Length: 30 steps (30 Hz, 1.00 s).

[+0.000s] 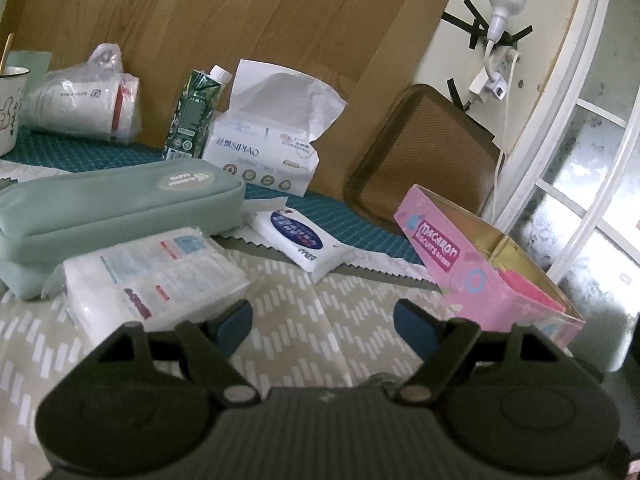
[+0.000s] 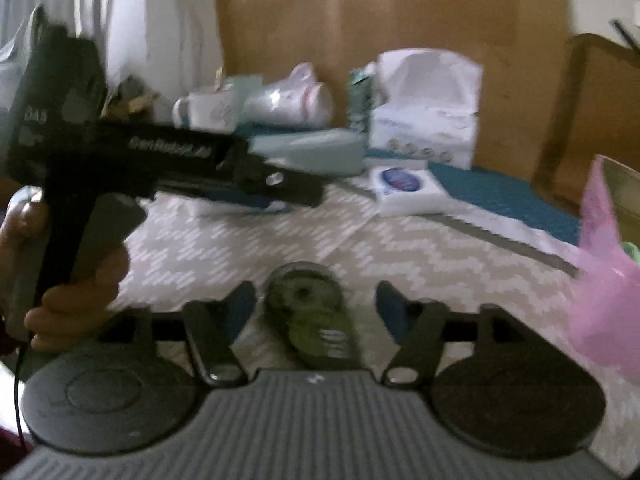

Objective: Organize soft objects

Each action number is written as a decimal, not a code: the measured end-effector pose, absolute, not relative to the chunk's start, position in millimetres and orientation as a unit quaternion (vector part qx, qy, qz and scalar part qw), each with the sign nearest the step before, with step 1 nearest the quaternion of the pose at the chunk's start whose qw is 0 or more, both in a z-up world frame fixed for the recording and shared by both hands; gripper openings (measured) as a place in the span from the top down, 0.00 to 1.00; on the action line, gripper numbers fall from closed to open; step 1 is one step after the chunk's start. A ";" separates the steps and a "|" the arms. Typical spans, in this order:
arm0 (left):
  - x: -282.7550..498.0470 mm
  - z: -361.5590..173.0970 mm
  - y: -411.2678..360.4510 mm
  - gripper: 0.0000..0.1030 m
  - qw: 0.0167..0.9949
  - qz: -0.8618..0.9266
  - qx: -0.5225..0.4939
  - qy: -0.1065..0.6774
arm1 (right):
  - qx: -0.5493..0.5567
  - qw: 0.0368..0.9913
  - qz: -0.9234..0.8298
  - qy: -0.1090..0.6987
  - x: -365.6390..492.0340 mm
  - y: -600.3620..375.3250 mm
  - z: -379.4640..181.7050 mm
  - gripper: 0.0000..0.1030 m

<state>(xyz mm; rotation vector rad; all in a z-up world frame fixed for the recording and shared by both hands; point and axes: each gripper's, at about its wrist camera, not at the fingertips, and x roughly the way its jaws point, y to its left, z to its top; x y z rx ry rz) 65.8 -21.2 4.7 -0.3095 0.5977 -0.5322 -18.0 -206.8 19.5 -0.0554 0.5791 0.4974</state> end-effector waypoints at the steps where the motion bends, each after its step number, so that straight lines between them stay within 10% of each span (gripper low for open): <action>1: 66.0 4.7 -21.7 0.21 0.909 -0.258 -0.149 0.291 | -0.017 0.931 0.233 0.282 -18.2 -214.0 19.6 0.29; 30: 67.9 3.9 -29.4 0.12 0.910 -0.255 -0.125 0.303 | 0.017 0.928 0.229 0.293 -23.2 -236.5 4.2 0.23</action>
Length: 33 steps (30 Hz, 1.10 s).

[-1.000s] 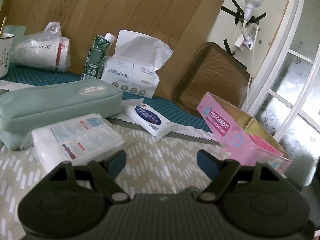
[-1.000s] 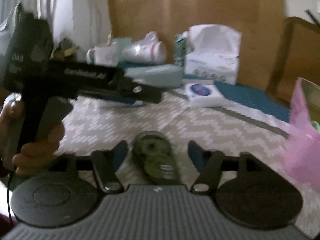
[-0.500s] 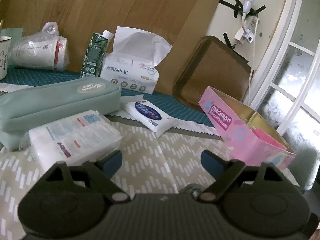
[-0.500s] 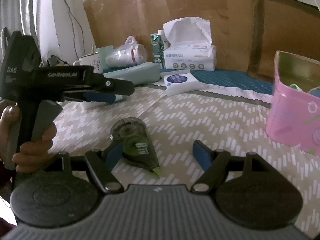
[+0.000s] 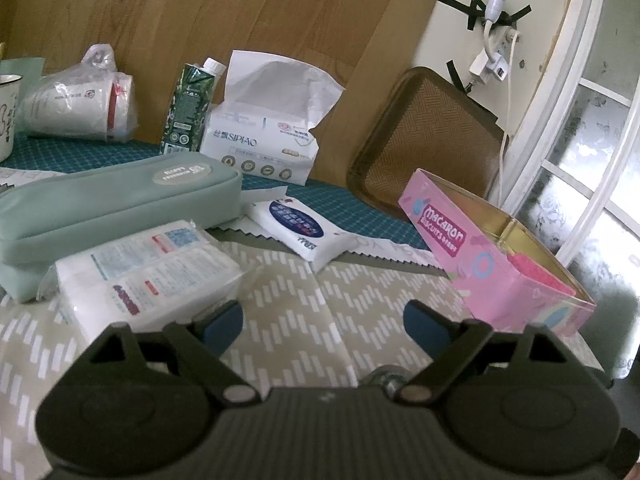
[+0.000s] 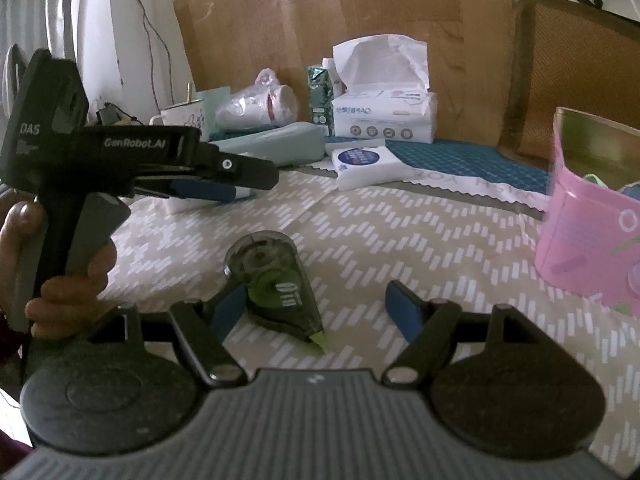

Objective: Organize soft objects

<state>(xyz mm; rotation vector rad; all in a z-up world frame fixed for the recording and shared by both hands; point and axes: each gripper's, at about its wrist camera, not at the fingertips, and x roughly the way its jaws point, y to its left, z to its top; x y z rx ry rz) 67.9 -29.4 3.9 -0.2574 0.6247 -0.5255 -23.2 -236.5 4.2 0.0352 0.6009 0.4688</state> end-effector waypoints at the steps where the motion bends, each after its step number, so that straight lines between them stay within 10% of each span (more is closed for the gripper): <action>1: 67.8 3.8 -29.4 0.11 0.910 -0.255 -0.125 0.303 | 0.014 0.928 0.228 0.293 -23.5 -234.9 4.1 0.23; 20: 67.5 3.9 -28.4 0.11 0.908 -0.259 -0.129 0.303 | -0.037 0.928 0.228 0.292 -26.7 -220.9 2.3 0.26; 27: 67.8 3.7 -28.3 0.11 0.908 -0.259 -0.129 0.303 | -0.046 0.929 0.239 0.280 -31.7 -216.9 2.4 0.58; 33: 68.1 2.9 -28.8 0.11 0.906 -0.262 -0.130 0.306 | 0.025 0.920 0.253 0.299 -30.4 -221.6 4.6 0.61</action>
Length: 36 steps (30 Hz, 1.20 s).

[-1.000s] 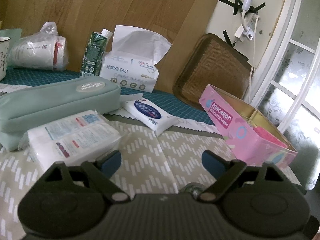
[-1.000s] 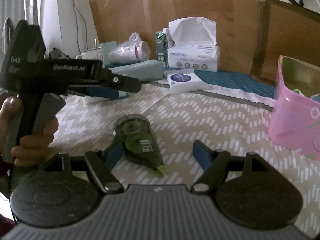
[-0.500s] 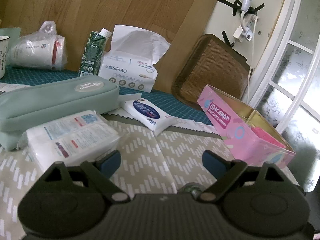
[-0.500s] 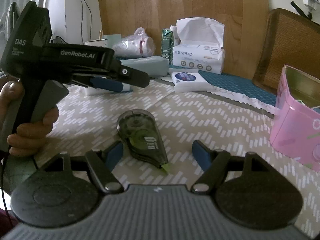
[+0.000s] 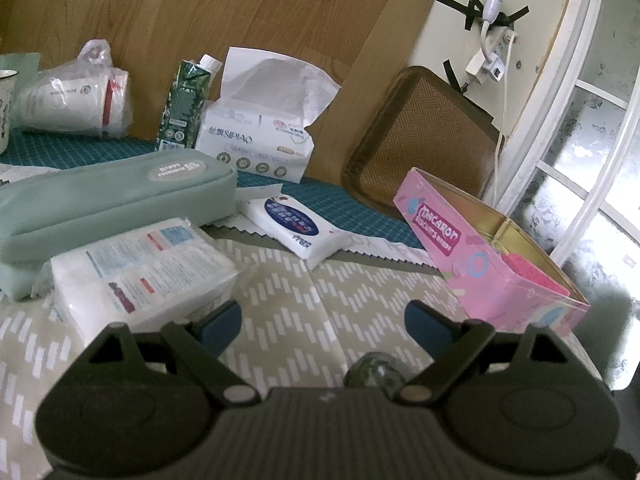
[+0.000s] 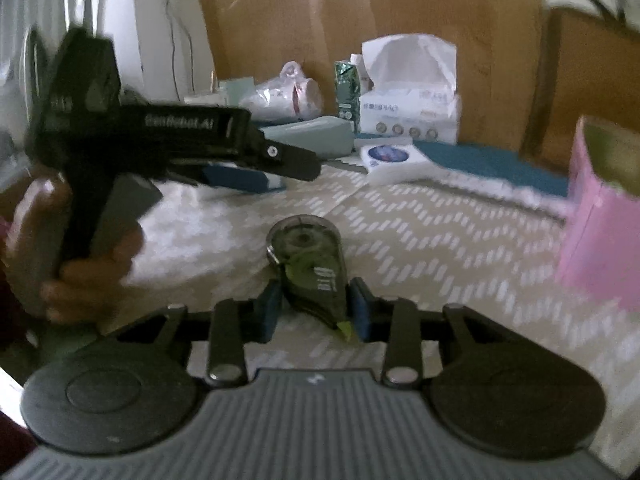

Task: Organize soft objects
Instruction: 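Grasp the green tape roller with the left gripper, then carry the tape roller into the pink tin and open the left gripper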

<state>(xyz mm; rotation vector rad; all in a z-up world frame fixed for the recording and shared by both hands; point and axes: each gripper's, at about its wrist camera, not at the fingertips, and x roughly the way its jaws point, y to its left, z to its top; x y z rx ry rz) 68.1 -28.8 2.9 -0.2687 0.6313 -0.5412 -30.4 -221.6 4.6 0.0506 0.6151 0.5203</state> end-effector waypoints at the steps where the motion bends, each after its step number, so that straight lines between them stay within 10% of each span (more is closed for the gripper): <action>1: 68.5 2.7 -28.8 0.11 0.905 -0.263 -0.131 0.307 | 0.044 0.916 0.257 0.304 -30.7 -222.6 4.5 0.61; 14: 63.5 7.2 -38.3 0.16 0.851 -0.321 -0.174 0.378 | 0.132 0.903 0.262 0.314 -28.3 -238.5 1.9 0.62; 21: 59.5 9.4 -64.4 0.50 0.845 -0.302 -0.155 0.413 | 0.169 0.902 0.250 0.309 -32.9 -253.3 2.4 0.62; 36: 103.4 111.6 -230.3 0.47 0.855 -0.416 -0.061 0.304 | 0.072 0.986 0.051 0.138 -32.1 -344.8 69.6 0.62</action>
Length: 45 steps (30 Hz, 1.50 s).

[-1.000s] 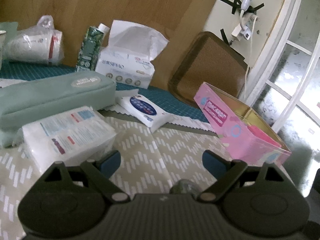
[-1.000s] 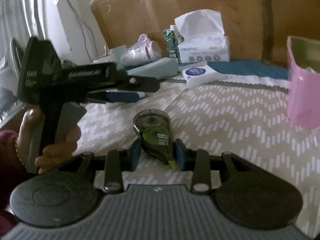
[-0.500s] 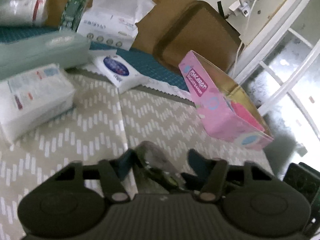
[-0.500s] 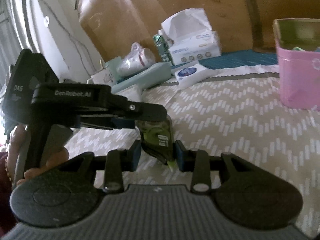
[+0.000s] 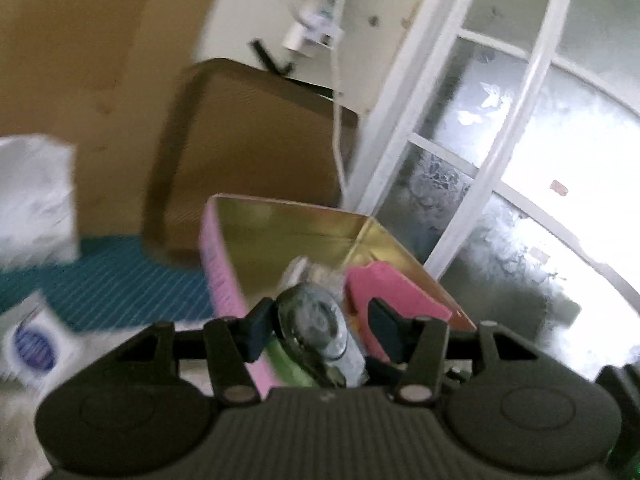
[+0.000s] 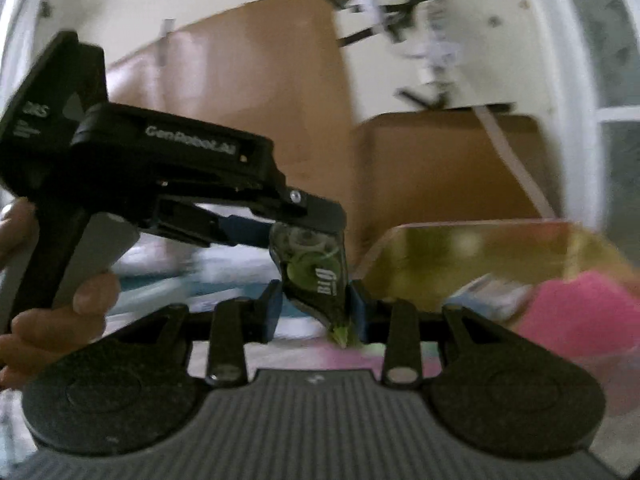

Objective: Organize soft objects

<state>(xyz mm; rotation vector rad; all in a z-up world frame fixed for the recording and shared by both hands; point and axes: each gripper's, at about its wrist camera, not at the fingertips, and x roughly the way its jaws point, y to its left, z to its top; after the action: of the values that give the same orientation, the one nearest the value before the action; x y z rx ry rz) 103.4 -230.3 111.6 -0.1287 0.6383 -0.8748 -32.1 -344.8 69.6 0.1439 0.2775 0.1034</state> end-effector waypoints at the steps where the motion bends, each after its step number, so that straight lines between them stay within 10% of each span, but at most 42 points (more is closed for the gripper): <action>1: 110.0 108.9 -245.3 0.43 0.859 -0.409 -0.050 0.303 | 0.066 0.988 0.028 0.138 -22.5 -350.2 66.8 0.61; 24: 65.7 12.4 -65.2 0.40 0.911 -0.229 -0.029 0.343 | 0.071 0.973 0.128 0.177 -6.8 -268.0 40.5 0.60; 28: 65.1 3.0 -34.5 0.39 0.923 -0.192 -0.032 0.333 | 0.036 0.959 0.163 0.231 46.0 -232.4 32.2 0.26; 32: 61.8 6.9 -14.5 0.37 0.923 -0.222 -0.100 0.298 | 0.002 0.950 0.164 0.266 98.5 -207.4 22.6 0.14; 45: 63.2 7.0 -3.0 0.35 0.917 -0.246 -0.143 0.281 | -0.017 0.924 0.149 0.353 125.7 -192.2 1.4 0.25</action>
<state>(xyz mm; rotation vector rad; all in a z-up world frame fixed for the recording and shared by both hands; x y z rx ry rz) 63.2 -3.0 7.0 -0.2939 0.5790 -0.5052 125.7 -192.2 1.4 -0.0341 0.7235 0.3061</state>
